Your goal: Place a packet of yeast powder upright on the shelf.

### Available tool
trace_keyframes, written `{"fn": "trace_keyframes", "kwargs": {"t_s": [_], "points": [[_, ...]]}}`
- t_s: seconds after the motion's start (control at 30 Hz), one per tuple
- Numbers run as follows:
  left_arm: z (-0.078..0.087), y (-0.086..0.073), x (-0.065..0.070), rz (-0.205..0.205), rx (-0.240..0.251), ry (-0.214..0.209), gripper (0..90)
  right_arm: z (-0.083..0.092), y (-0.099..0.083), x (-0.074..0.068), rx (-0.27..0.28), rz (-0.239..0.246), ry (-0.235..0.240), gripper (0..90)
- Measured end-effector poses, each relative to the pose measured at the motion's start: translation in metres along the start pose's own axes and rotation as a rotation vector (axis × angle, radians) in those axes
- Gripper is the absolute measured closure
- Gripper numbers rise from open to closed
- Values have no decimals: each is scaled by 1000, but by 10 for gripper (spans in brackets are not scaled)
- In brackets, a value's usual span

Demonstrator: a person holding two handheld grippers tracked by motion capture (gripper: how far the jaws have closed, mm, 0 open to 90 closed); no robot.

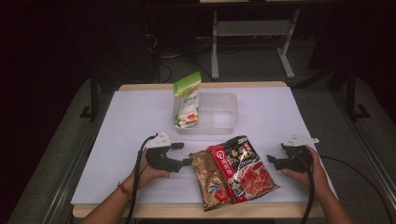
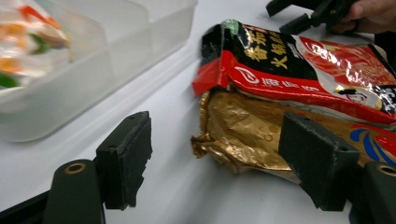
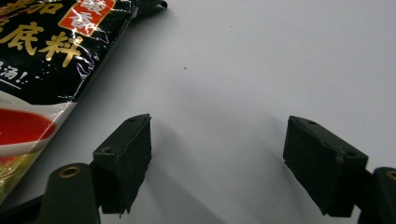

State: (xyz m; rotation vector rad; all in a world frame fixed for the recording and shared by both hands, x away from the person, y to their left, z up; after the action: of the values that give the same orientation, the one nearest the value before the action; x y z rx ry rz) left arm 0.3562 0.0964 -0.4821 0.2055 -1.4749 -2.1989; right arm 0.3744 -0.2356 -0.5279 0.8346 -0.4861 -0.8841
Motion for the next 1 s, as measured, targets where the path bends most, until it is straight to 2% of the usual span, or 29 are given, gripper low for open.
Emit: {"fn": "trace_keyframes", "kwargs": {"t_s": [0.1, 0.4, 0.5, 0.63, 0.73, 0.83, 0.9, 1.0], "points": [[-4, 1, 3, 29, 18, -19, 245, 0, 0, 0, 0, 0, 1, 226], [-15, -3, 9, 63, -8, -60, 197, 0, 0, 0, 0, 2, 0, 227], [-23, -6, 12, 70, -37, -76, 186, 0, 0, 0, 1, 3, -2, 227], [-29, -11, 12, 64, -66, -70, 185, 0, 0, 0, 2, 4, -2, 228], [-35, -19, 13, 73, -108, -73, 165, 0, 0, 0, 2, 4, -2, 227], [-37, -20, 14, 87, -119, -76, 155, 0, 0, 0, 1, 2, -1, 227], [-39, -24, 17, 112, -144, -107, 154, 0, 0, 0, 1, 2, -1, 228], [-41, -25, 18, 108, -159, -111, 139, 0, 0, 0, 0, 1, -1, 228]]}}
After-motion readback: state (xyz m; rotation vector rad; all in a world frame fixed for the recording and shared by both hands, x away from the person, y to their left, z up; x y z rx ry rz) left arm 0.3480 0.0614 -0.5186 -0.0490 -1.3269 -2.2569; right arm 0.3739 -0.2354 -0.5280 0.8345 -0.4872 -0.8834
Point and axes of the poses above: each handheld gripper's, and its own axes: z roughly backward along the jaws, y roughly out of its top, x roughly to its right, the point moved 10 cm from there along -z, roughly forward along the jaws, and after that the axes turned 6 degrees about x, right-handed, at the moved point
